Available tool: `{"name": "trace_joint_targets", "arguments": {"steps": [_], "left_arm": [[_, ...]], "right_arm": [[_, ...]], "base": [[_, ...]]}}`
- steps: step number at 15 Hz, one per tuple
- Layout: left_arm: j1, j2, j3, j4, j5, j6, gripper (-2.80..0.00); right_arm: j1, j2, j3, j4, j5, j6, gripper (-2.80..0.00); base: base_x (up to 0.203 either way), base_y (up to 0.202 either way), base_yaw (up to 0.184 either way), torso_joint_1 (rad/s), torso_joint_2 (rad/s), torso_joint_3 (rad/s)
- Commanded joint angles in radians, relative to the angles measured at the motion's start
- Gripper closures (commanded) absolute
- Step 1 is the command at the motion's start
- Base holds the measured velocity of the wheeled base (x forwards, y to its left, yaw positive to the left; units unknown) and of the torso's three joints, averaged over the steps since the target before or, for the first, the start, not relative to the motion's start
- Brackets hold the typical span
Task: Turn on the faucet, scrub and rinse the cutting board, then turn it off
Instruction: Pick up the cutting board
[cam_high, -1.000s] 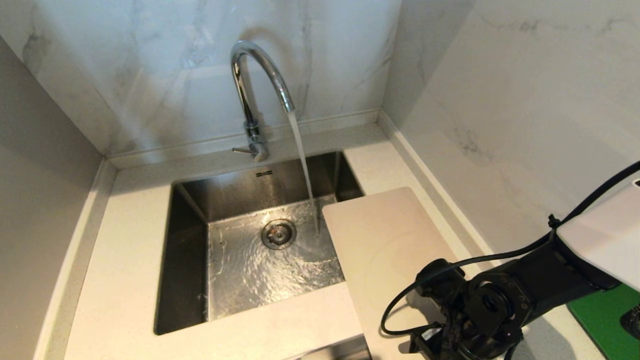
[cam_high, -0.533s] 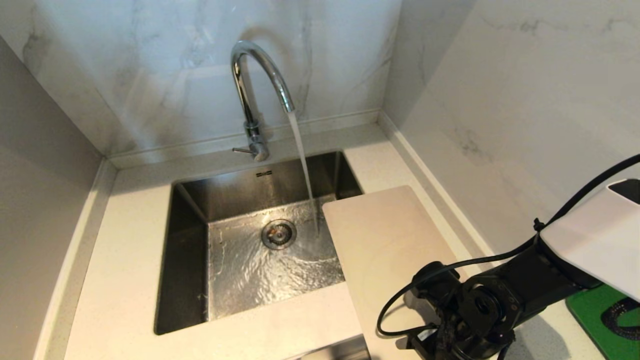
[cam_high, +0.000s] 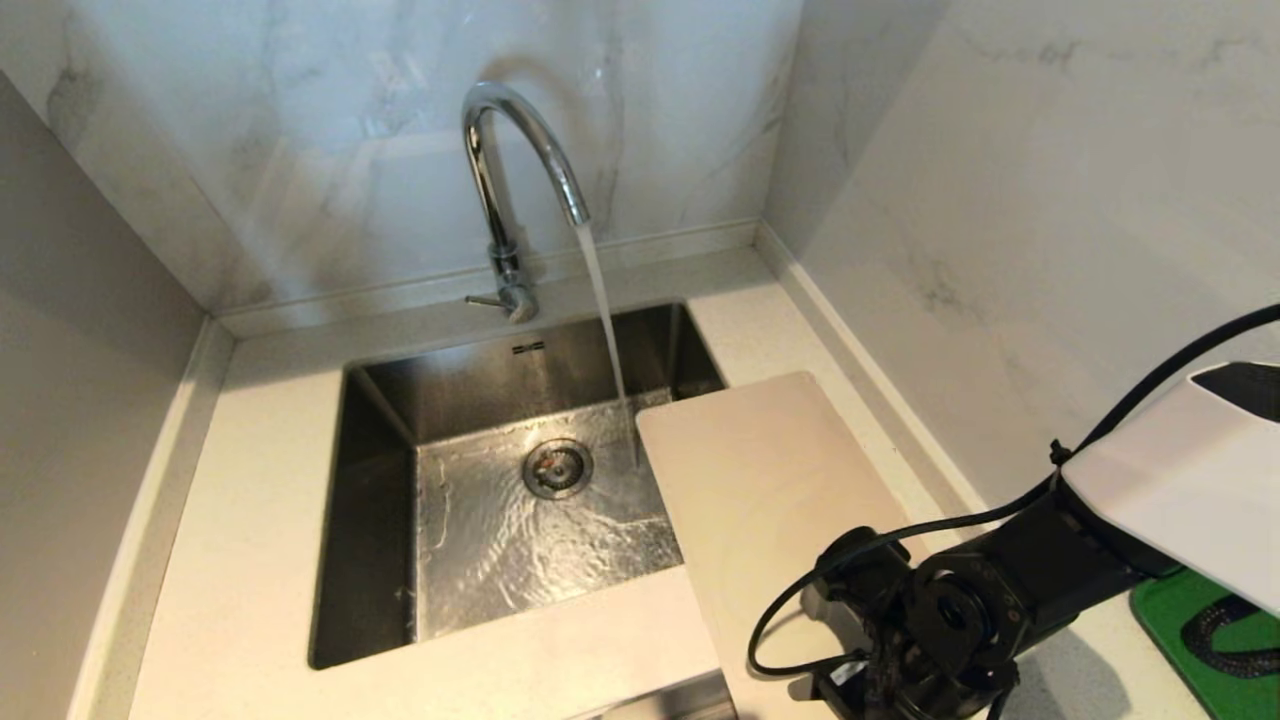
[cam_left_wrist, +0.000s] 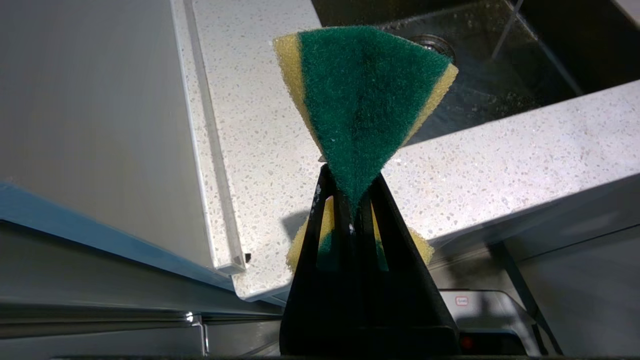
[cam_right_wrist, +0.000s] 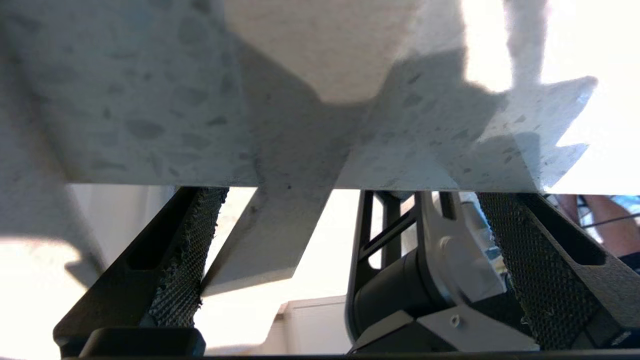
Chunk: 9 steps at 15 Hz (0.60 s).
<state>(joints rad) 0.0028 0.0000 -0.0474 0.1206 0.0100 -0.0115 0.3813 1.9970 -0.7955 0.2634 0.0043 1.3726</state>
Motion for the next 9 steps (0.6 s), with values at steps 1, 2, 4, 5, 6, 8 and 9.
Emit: {"name": "trace_joint_targets", "arguments": {"steps": [1,2,4,5,6,8,9], "left_arm": [[0.000,-0.002,0.000,0.001,0.001,-0.001,0.00],[0.000,-0.002,0.000,0.001,0.000,-0.001,0.00],[0.000,-0.002,0.000,0.001,0.000,-0.001,0.00],[0.000,-0.002,0.000,0.001,0.001,-0.001,0.00],[0.000,-0.002,0.000,0.001,0.001,-0.001,0.00],[0.000,-0.002,0.000,0.001,0.000,-0.001,0.00],[0.000,-0.002,0.000,0.001,0.001,-0.001,0.00]], "right_arm": [[0.002,0.017,-0.001,-0.003,-0.006,0.004,-2.80],[0.005,0.023,0.000,-0.004,-0.013,0.002,-2.80],[0.015,0.044,-0.001,-0.004,-0.046,0.002,-2.80],[0.016,0.051,-0.001,-0.004,-0.052,0.002,-2.80],[0.018,0.054,-0.002,-0.006,-0.053,0.002,-2.80],[0.018,0.063,-0.006,-0.006,-0.063,0.002,-2.80],[0.018,0.068,-0.007,-0.010,-0.081,0.003,-2.80]], "base": [[0.000,0.000,0.000,0.000,0.00,0.000],[0.000,0.000,0.000,0.000,0.00,0.000],[0.000,0.000,0.000,0.000,0.00,0.000],[0.000,0.000,0.000,0.000,0.00,0.000],[0.000,0.000,0.000,0.000,0.00,0.000],[0.000,0.000,0.000,0.000,0.00,0.000],[0.000,0.000,0.000,0.000,0.00,0.000]]}}
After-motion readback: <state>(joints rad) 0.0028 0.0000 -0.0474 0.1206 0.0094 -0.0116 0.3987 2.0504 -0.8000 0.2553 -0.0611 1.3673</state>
